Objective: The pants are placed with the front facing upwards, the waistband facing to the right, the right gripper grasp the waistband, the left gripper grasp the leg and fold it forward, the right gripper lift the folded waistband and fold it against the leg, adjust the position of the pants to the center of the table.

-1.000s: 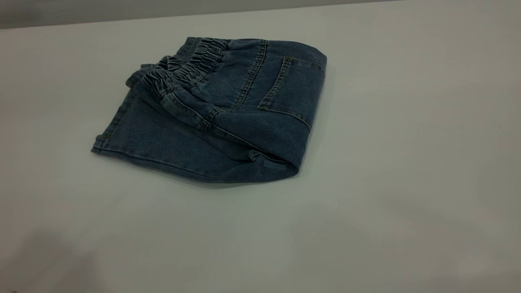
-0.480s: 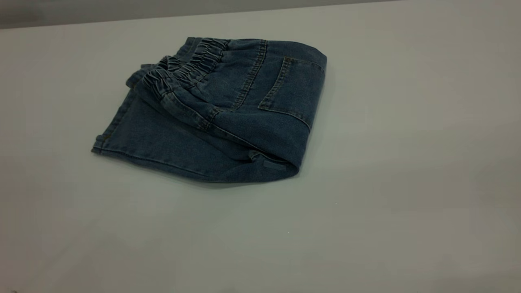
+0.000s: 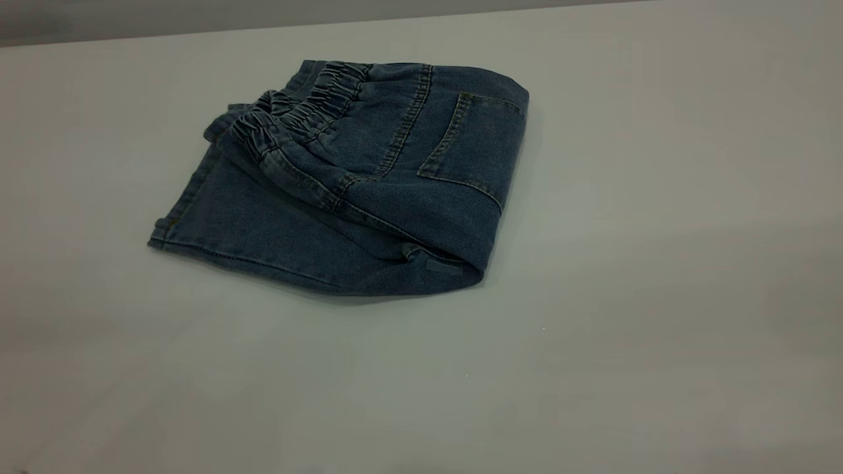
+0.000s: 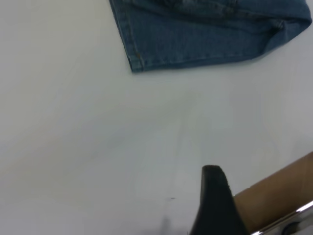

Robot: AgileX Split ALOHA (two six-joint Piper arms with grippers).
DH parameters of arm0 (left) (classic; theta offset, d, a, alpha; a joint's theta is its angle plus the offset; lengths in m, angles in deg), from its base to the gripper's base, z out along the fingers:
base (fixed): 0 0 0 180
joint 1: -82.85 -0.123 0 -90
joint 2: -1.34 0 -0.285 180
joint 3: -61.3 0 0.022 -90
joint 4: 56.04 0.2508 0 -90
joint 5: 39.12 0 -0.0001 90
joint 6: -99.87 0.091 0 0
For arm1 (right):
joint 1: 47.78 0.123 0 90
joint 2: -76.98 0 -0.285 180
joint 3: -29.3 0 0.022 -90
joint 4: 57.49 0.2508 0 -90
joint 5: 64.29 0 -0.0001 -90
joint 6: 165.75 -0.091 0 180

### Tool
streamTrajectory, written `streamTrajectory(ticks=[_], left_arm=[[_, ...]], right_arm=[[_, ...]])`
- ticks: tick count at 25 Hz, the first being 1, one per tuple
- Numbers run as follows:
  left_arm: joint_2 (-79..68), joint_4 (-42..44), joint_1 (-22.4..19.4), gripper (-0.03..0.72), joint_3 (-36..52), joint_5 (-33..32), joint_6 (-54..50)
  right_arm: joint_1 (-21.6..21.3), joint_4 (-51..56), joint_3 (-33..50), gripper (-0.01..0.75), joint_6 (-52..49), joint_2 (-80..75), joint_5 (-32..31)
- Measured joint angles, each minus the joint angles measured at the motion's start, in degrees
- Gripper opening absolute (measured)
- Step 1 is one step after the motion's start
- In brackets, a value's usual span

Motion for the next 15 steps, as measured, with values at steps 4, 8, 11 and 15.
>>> streamTrajectory(ticks=[4,8,11,15], left_arm=[[0.00,-0.15,0.00,0.417,3.42,2.41,-0.71],[0.04,-0.87,0.00,0.417,4.29,2.28,-0.78],[1.04,-3.13,0.00,0.417,4.33,2.47,-0.78],[3.74,-2.91,0.00,0.417,4.33,2.47,-0.72]], right_arm=[[0.00,-0.01,-0.05,0.584,-0.13,0.00,-0.10],[0.00,-0.01,-0.05,0.584,-0.18,-0.04,-0.10],[0.00,0.04,-0.05,0.584,-0.18,-0.04,-0.17],[0.00,0.04,-0.05,0.584,-0.18,-0.04,-0.31]])
